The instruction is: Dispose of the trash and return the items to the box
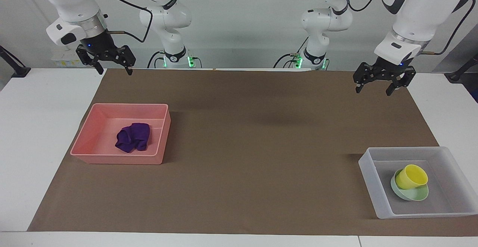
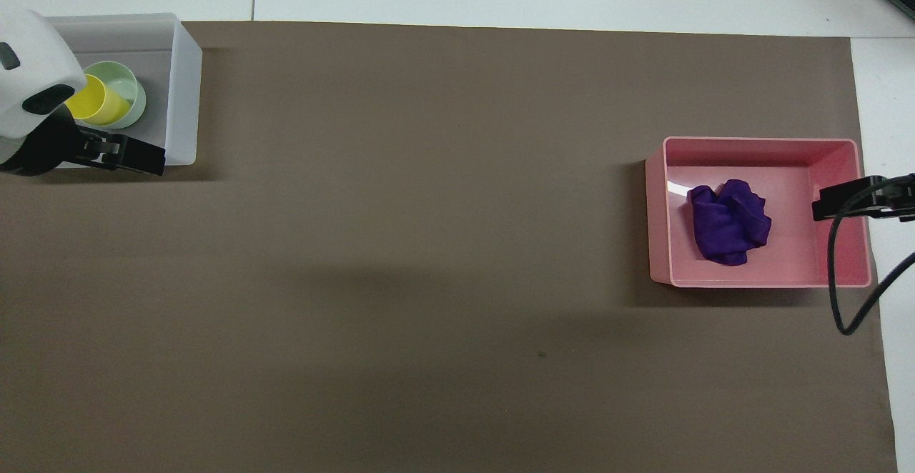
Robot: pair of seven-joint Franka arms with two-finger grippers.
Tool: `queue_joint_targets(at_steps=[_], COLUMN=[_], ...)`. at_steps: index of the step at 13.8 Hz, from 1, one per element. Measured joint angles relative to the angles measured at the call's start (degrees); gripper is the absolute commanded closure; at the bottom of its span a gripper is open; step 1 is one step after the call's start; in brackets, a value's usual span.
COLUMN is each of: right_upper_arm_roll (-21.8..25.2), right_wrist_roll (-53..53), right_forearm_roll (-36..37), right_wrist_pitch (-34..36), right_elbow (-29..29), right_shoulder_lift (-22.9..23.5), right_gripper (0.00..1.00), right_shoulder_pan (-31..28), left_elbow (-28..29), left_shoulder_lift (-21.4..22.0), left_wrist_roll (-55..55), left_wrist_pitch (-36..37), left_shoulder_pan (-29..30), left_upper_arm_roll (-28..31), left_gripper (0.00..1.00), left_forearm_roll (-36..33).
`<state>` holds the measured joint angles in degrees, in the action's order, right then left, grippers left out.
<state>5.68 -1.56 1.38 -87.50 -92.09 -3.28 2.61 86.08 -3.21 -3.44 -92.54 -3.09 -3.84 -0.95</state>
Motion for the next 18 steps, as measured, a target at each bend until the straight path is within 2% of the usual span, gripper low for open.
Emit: queue_joint_targets(at_steps=[6, 18], right_upper_arm_roll=[-0.01, -0.01], right_wrist_roll=[0.06, 0.10], right_forearm_roll=[-0.01, -0.01], right_wrist_pitch=[0.00, 0.00], right_elbow=[0.00, -0.06], right_shoulder_lift=[-0.06, -0.07], right_gripper=[0.00, 0.00], right_shoulder_pan=[0.00, 0.00], left_elbow=[2.92, 3.46], left_shoulder_lift=[1.81, 2.11], left_wrist_roll=[0.06, 0.05], left_wrist_pitch=[1.13, 0.71], left_shoulder_pan=[0.23, 1.66], left_upper_arm_roll=[-0.01, 0.19], left_gripper=[0.00, 0.00], left_forearm_roll=[0.00, 0.00])
